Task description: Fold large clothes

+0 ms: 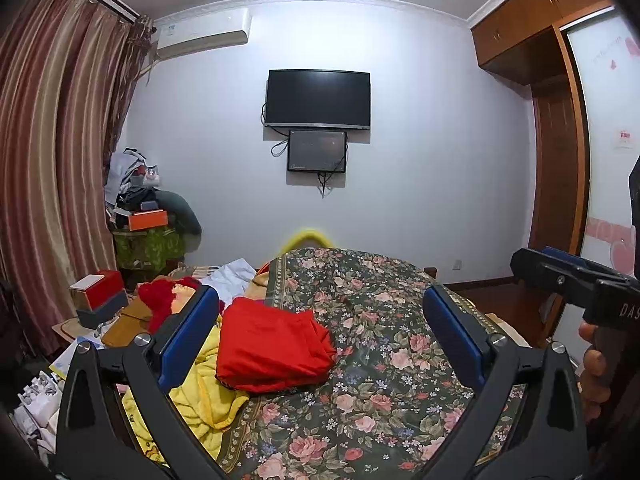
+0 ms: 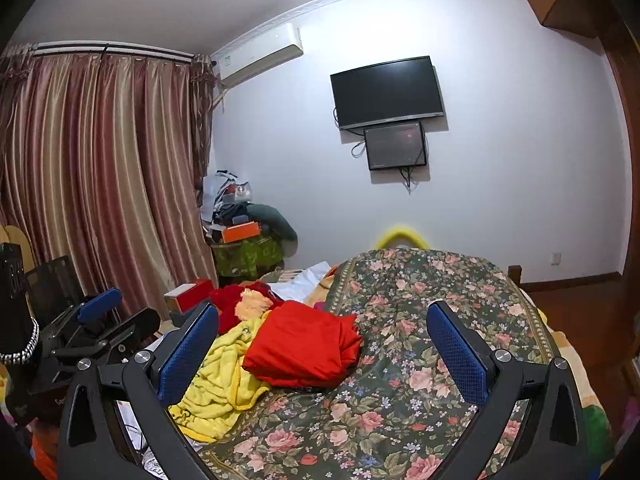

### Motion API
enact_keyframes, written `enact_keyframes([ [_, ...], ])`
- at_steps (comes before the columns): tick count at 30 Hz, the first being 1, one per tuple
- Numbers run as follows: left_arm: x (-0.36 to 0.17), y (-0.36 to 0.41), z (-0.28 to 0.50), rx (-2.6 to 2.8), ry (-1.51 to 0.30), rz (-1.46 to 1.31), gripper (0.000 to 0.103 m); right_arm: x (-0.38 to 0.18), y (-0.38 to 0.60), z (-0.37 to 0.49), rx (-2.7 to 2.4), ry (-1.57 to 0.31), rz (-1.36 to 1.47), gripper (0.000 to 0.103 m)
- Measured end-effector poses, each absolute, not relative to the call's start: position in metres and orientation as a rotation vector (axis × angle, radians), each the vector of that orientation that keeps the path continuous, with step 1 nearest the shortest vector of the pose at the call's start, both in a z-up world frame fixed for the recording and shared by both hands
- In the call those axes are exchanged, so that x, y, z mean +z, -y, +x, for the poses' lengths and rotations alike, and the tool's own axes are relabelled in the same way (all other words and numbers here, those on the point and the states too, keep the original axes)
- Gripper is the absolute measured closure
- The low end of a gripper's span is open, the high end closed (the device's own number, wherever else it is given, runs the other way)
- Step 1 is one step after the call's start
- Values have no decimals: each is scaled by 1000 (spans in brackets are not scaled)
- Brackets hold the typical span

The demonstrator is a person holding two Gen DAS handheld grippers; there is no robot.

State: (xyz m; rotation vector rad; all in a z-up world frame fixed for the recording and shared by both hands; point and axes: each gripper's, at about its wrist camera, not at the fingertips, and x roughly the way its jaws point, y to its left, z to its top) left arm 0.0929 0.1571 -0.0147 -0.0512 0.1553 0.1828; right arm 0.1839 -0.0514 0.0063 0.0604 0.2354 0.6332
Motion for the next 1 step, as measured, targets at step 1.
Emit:
enact_keyframes([
  [1, -15, -158, 93, 183, -159, -53, 0, 6, 51, 184, 632, -236, 61, 0],
])
